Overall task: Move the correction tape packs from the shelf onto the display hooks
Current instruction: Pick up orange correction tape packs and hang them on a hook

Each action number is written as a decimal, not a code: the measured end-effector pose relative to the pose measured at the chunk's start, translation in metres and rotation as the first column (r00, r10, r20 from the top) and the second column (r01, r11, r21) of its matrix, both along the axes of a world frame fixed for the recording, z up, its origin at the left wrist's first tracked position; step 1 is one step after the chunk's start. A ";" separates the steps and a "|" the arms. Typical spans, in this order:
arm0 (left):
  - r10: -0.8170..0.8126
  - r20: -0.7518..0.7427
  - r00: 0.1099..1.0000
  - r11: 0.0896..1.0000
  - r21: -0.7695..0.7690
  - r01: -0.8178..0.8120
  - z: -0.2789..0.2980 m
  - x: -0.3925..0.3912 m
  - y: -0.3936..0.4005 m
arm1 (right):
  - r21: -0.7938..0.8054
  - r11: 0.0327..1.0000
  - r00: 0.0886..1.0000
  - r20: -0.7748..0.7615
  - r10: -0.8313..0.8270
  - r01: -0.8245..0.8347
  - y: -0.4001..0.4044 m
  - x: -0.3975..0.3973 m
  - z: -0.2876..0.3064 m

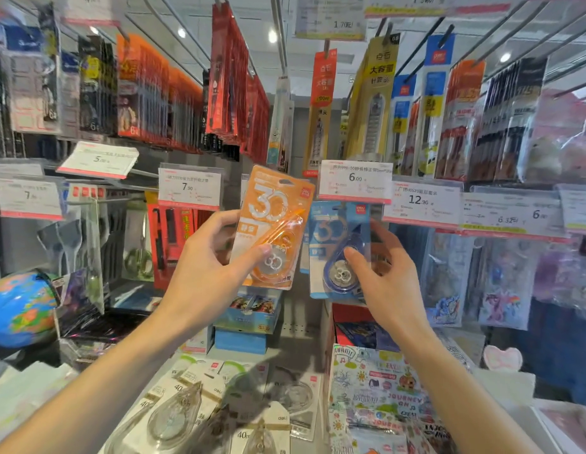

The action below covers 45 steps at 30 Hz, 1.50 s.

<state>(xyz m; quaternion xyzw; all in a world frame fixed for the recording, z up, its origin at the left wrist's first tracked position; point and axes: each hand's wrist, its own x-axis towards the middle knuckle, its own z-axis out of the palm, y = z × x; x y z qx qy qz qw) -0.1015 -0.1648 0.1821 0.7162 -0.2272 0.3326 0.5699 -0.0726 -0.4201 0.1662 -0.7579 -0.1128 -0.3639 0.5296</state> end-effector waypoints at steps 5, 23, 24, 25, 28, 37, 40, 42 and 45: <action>0.034 -0.038 0.999 0.999 -0.001 -0.034 -0.001 0.006 -0.006 | -0.056 0.994 0.989 -0.108 -0.099 0.094 -0.004 0.037 0.007; -0.239 -0.152 0.959 0.968 -0.117 0.223 -0.029 0.006 -0.050 | -0.004 0.962 0.958 -0.088 0.271 -0.273 0.001 -0.026 -0.011; -0.253 -0.146 0.956 0.965 -0.110 0.239 -0.029 0.005 -0.054 | 0.030 0.947 0.942 -0.094 0.322 -0.321 0.002 -0.027 -0.013; -0.265 -0.141 0.954 0.962 -0.101 0.252 -0.029 0.003 -0.057 | 0.071 0.929 0.924 -0.095 0.369 -0.364 0.003 -0.028 -0.015; -0.292 -0.136 0.947 0.956 -0.064 0.286 -0.033 0.001 -0.064 | 0.169 0.891 0.895 -0.082 0.438 -0.420 0.002 -0.029 -0.021; -0.039 -0.078 0.996 0.999 -0.004 0.039 0.002 0.008 -0.050 | 0.141 0.935 0.945 0.028 0.326 -0.327 -0.020 -0.035 -0.024; -0.074 0.005 0.997 0.997 -0.018 0.074 0.035 0.006 -0.053 | 0.134 0.933 0.942 0.061 0.329 -0.335 -0.022 -0.038 -0.020; -0.079 0.049 0.996 0.997 -0.001 0.079 0.050 0.005 -0.058 | 0.118 0.935 0.942 0.073 0.326 -0.333 -0.021 -0.040 -0.018; -0.110 0.099 0.989 0.994 -0.009 0.112 0.063 0.003 -0.065 | 0.096 0.944 0.947 0.091 0.308 -0.317 -0.020 -0.041 -0.018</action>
